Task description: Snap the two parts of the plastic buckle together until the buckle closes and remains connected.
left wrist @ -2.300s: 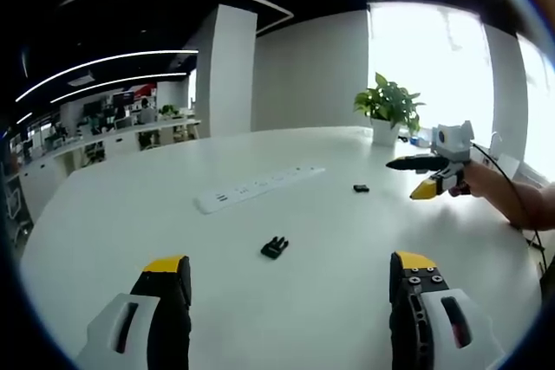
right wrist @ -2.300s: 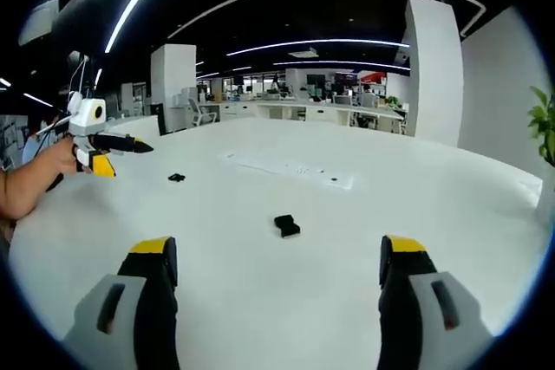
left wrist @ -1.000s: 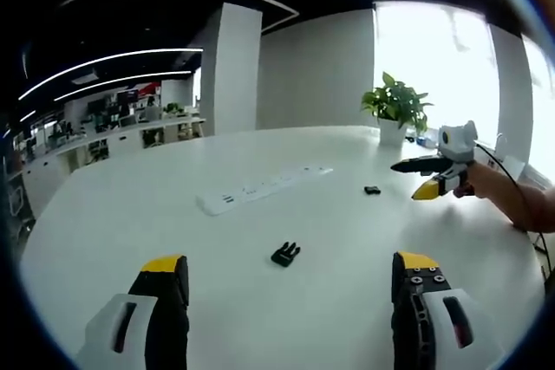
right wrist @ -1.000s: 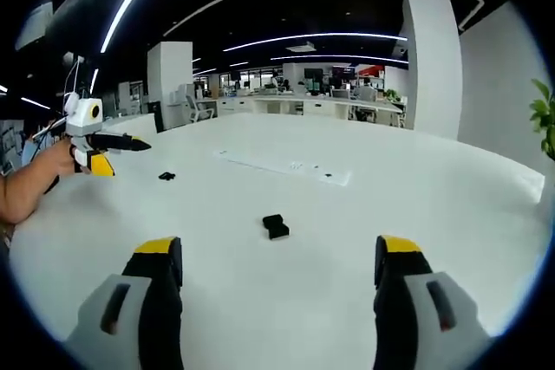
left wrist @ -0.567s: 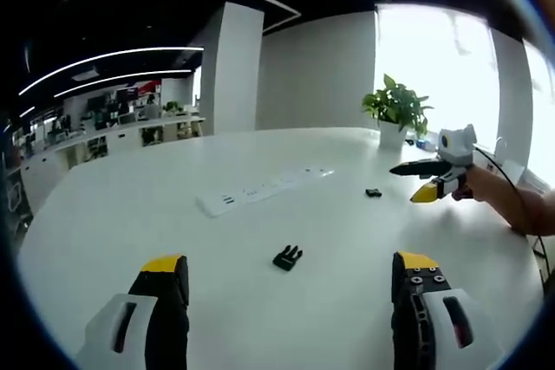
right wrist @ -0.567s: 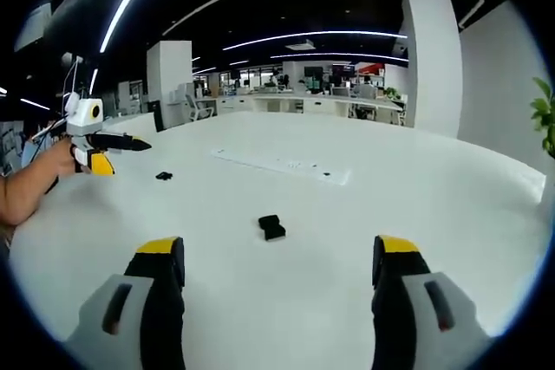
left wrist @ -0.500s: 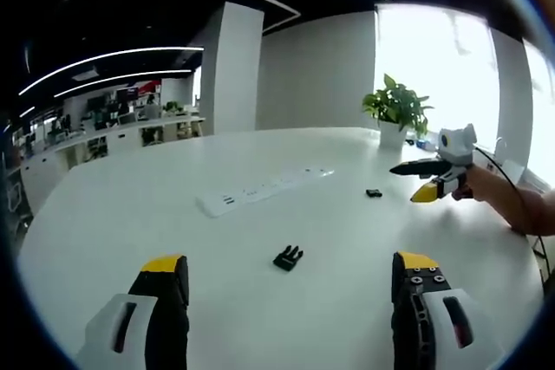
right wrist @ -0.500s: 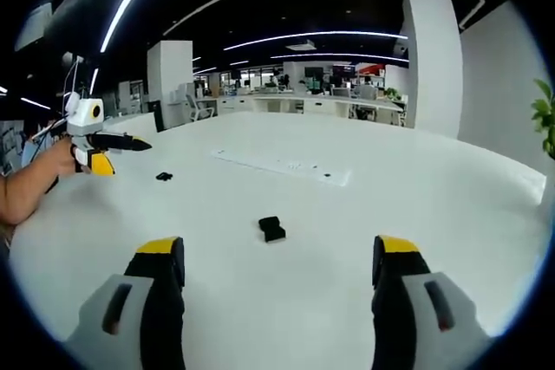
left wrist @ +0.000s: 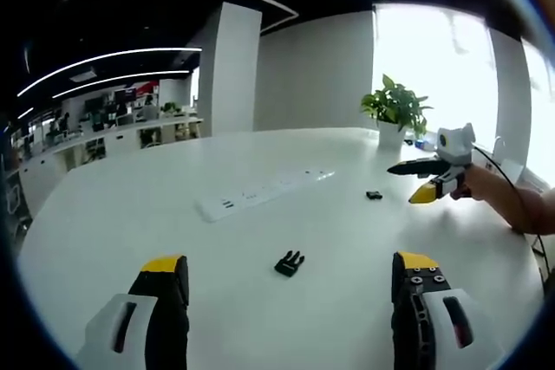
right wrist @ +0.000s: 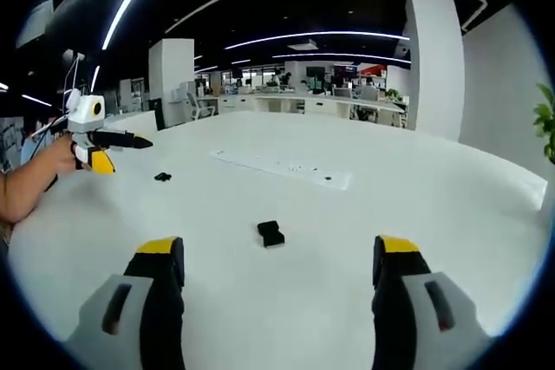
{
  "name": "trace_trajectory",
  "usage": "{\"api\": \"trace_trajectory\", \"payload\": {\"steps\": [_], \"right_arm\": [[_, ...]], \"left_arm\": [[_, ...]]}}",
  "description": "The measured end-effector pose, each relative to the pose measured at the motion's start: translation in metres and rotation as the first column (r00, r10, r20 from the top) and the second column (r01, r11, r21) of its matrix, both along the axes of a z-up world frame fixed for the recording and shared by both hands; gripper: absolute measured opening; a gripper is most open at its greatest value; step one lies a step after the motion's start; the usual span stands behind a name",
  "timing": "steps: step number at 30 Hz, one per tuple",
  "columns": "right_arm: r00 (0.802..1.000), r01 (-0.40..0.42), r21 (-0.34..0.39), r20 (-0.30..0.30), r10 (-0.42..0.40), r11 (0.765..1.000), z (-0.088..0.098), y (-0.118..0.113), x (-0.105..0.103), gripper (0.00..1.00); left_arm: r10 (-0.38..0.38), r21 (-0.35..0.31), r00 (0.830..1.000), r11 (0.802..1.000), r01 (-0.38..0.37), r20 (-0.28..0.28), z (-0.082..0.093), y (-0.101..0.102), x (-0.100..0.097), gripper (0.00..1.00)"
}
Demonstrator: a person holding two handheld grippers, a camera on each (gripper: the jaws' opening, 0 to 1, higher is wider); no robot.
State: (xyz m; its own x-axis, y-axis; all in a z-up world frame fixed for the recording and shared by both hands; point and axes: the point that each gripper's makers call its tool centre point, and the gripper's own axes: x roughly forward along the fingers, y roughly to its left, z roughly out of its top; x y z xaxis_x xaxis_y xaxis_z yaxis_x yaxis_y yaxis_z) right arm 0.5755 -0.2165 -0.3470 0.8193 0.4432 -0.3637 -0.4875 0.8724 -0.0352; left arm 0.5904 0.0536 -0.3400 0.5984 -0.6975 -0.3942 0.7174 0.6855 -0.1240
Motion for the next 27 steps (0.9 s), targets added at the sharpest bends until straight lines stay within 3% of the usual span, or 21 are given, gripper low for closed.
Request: {"api": "trace_trajectory", "payload": {"steps": [19,27], "right_arm": [[1.0,-0.007,-0.02,0.001,0.007,1.0,-0.001,0.002,0.006,0.91],[1.0,0.008,0.008,-0.006,-0.008,1.0,0.002,-0.006,0.013,0.9]], "left_arm": [[-0.006,-0.006,1.0,1.0,0.006,-0.009,-0.002,-0.004,0.01,0.98],[-0.01,-0.014,1.0,1.0,0.01,0.001,0.001,-0.01,0.011,0.97]]}}
